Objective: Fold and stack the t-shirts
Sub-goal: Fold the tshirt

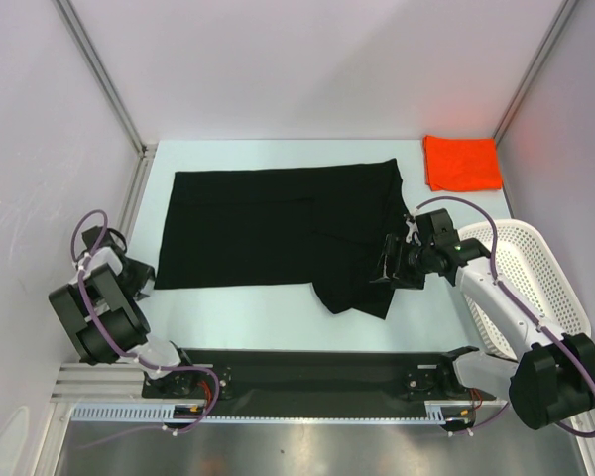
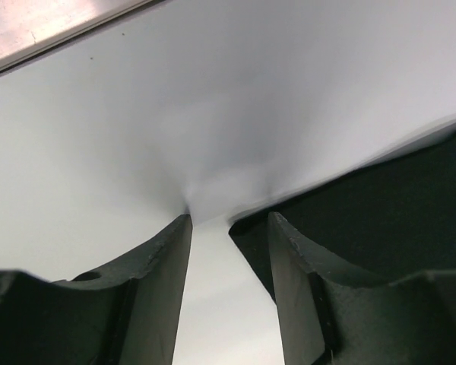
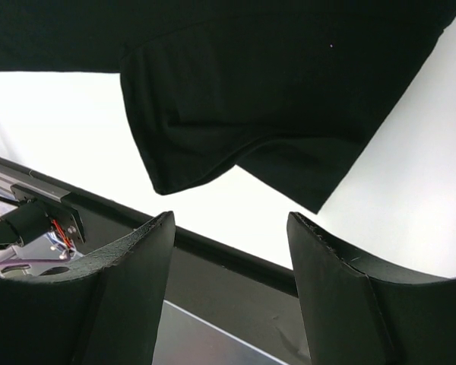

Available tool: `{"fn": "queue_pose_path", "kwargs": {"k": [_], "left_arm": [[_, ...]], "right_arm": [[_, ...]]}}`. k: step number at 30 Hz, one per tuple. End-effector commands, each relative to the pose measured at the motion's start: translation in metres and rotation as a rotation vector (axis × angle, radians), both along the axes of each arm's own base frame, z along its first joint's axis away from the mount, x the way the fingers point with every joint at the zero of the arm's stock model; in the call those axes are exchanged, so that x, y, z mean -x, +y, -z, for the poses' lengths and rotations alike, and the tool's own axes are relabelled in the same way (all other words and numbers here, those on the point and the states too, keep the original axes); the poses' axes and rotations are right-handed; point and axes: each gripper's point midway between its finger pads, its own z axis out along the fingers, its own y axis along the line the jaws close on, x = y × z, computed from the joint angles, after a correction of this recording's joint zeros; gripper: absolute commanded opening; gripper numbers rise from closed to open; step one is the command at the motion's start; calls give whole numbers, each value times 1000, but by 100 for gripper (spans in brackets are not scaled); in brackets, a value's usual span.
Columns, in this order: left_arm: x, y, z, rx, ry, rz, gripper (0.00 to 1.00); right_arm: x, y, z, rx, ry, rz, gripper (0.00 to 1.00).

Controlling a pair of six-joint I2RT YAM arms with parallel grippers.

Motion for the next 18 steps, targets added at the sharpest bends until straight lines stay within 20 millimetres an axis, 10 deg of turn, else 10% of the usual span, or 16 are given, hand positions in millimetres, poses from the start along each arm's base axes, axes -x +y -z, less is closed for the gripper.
{"fn": "queue_pose_path", "kwargs": {"k": [1,18], "left_arm": [[38,-28,32,67,180,26,51],[25,-35,6,83,57,130,64]], "right_arm": [[-6,2,-12,-16,-42,-17,66],[-6,-7,-9,-23,-32,-20,66]]}}
